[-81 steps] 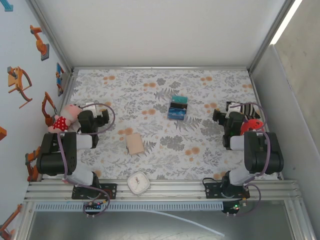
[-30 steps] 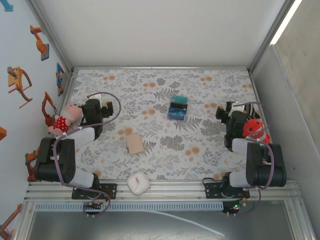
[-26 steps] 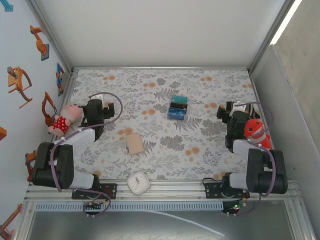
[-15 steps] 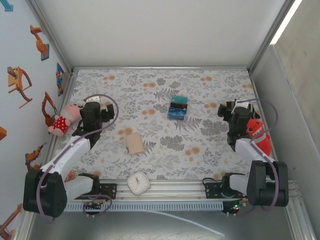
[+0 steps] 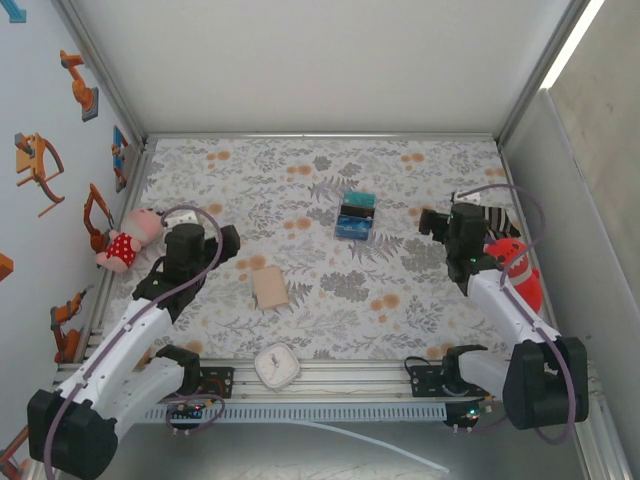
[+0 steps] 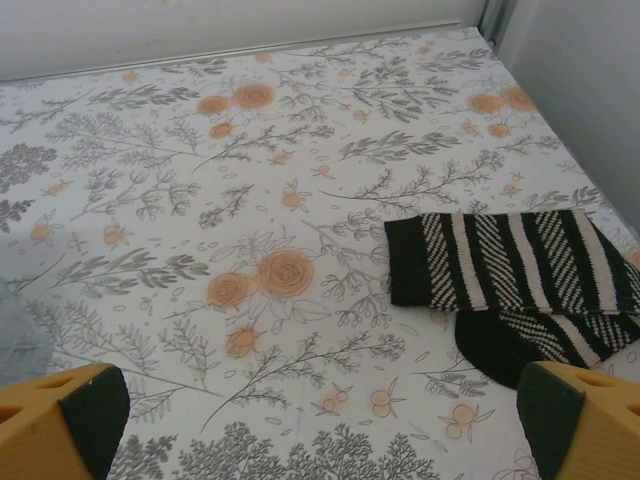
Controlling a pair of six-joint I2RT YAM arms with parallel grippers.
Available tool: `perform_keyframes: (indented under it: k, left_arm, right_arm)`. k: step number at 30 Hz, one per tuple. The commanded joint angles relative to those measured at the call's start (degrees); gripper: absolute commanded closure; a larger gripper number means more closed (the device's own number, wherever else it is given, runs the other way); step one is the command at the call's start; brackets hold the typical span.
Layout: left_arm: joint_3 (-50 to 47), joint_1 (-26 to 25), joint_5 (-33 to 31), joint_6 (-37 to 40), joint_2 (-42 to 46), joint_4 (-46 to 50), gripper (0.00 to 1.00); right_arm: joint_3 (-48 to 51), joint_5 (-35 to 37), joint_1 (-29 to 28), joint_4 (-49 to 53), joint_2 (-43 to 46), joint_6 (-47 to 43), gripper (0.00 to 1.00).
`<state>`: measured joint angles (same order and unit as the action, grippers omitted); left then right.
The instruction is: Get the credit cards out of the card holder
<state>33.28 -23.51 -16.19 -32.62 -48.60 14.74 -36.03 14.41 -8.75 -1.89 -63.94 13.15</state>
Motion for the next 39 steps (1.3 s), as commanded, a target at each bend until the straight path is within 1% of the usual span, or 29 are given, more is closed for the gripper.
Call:
perform_keyframes:
  k: [1, 5, 10, 12, 16, 22, 31, 39]
  left_arm:
    - [0.1, -3.87, 0.2, -9.54, 0.2, 9.3, 0.03]
    - [2.62, -9.49, -0.76, -13.13, -3.4, 13.44, 0.03]
    - [5.1, -16.55, -1.57, -15.72, -10.17, 15.23, 0.03]
    - [5.22, -17.92, -0.87, -16.67, -12.54, 15.58, 0.03]
    - [4.52, -18.07, 2.13, -18.09, -15.35, 15.11, 0.03]
    - [5.89, -18.07, 3.59, -16.46, -18.71, 14.21, 0.03]
    - [9.15, -18.1, 7.93, -16.29, -28.07, 13.21, 0.03]
    - [10.43, -18.1, 10.67, -15.21, -31.76, 13.27, 0.03]
  right_arm:
    - [-3.61, 3.99, -2.44, 8.85, 0.84, 3.15, 0.0]
    - [-5.38, 5.98, -4.79, 13.01, 0.53, 5.21, 0.01]
    - [-6.75, 5.36, -5.88, 16.1, 0.7, 7.54, 0.0]
    - [-6.95, 5.13, -6.24, 16.69, 0.62, 8.15, 0.0]
    - [-7.04, 4.88, -6.7, 17.26, 0.4, 8.48, 0.0]
    - [-7.08, 4.19, -6.88, 17.12, 0.02, 8.85, 0.0]
    - [-6.94, 2.62, -6.97, 16.2, -0.83, 9.33, 0.01]
    - [-7.07, 1.94, -7.14, 15.72, -1.36, 9.15, 0.0]
